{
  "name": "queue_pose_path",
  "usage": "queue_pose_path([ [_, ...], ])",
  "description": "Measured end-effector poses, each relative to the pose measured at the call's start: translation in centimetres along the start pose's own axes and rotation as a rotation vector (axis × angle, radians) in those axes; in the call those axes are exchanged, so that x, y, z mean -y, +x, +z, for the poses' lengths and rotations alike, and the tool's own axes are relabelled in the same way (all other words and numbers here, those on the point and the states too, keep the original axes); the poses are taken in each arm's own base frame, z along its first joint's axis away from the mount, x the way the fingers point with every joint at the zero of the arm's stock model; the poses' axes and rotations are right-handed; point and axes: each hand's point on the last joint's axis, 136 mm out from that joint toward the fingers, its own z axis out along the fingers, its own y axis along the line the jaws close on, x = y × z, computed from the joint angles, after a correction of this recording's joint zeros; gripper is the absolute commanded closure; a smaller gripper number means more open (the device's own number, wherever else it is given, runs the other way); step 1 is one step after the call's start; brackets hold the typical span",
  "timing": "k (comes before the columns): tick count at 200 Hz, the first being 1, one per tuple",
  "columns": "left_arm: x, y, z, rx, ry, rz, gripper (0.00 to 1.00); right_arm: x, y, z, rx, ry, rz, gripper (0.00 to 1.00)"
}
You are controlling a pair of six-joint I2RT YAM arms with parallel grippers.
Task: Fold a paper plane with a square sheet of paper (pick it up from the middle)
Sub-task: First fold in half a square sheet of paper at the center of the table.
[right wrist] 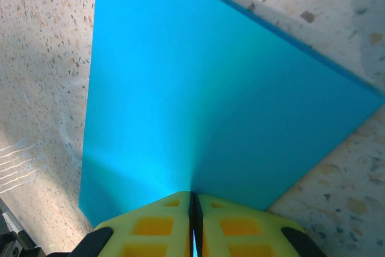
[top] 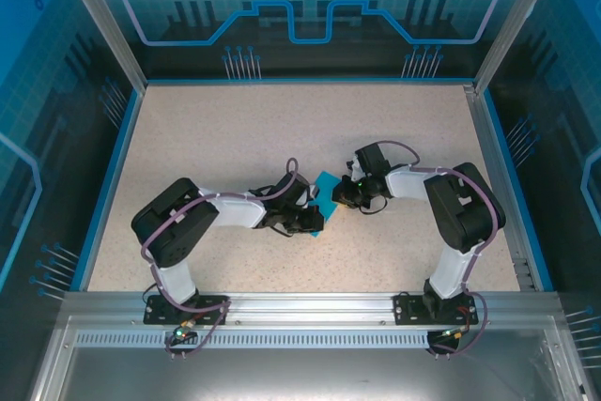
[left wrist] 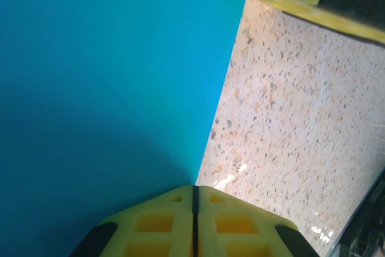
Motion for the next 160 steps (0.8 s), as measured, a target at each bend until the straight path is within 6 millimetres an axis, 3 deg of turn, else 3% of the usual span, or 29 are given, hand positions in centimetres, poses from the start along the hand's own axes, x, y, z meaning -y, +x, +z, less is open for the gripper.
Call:
queue_pose_path([
  [160, -0.2, 2.2, -0.6, -0.044, -0.030, 0.076, 0.94, 0.0, 0.0, 0.1, -0.006, 0.000, 0.002, 0.88],
])
